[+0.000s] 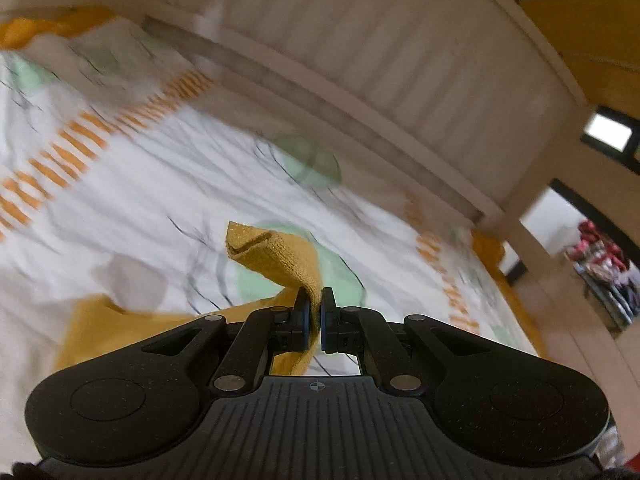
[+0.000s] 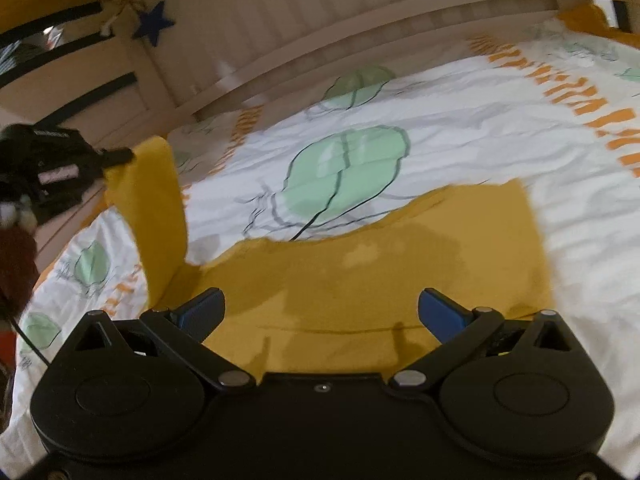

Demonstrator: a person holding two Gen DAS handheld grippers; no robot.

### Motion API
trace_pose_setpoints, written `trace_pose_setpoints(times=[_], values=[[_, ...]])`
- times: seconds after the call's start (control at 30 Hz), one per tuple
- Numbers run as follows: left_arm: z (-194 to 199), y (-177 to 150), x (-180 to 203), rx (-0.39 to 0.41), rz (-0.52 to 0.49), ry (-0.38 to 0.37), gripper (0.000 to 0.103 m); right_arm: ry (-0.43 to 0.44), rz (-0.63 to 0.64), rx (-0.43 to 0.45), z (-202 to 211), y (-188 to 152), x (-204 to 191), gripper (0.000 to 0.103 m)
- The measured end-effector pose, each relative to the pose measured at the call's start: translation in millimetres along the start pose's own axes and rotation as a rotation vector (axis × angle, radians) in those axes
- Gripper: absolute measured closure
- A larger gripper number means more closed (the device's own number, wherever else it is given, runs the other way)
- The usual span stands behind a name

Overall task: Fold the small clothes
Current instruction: 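Lift the sleeve with the left tool, fold it across the back, release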

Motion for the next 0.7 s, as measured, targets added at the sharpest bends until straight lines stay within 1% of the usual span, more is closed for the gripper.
trace_pose_setpoints(times=[0.1,0.2,0.33,0.43,0.53,0.57,0.6,0.63,0.67,0.7], values=[[-31,-22,18,-0.04,-0.02,-0.011,0.099,-0.01,-0.039,0.01,5,8,12,0.001],[-49,-46,34,-0.082,-0.035,-0.015,0.099,-0.034,-0.073,0.018,8,13,25,0.001],[-79,-70,45,-0.129,-0.063,-0.002,0.099,-0.076,-0.107,0.032,11,19,41,0.001],[-91,-84,48,-0.154,-0.099,0.019,0.098,-0.09,-0.138,0.038,13,23,51,0.001],[-98,-95,56,-0.185,-0.138,0.007,0.097,-0.102,-0.162,0.039,13,24,59,0.001],[-99,-99,59,-0.201,-0.152,-0.002,0.094,-0.107,-0.168,0.038,12,25,62,0.001],[-100,-103,64,-0.211,-0.166,-0.013,0.088,-0.111,-0.172,0.036,12,25,64,0.001],[-99,-105,68,-0.215,-0.184,-0.026,0.08,-0.116,-0.178,0.035,10,25,66,0.001],[-98,-106,74,-0.213,-0.205,-0.036,0.069,-0.119,-0.18,0.034,10,25,68,0.001],[-93,-106,79,-0.204,-0.233,-0.048,0.067,-0.124,-0.183,0.034,10,25,70,0.001]])
Point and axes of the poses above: each gripper's, at about its wrist camera, not at the fingertips, and z roughly against the way its jaws point, x to its right, y to its top, the point moved 10 cm from there along -z, roughly the way its jaws point, and after that the axes turned 7 degrees about -x, right-handed, at the moved point
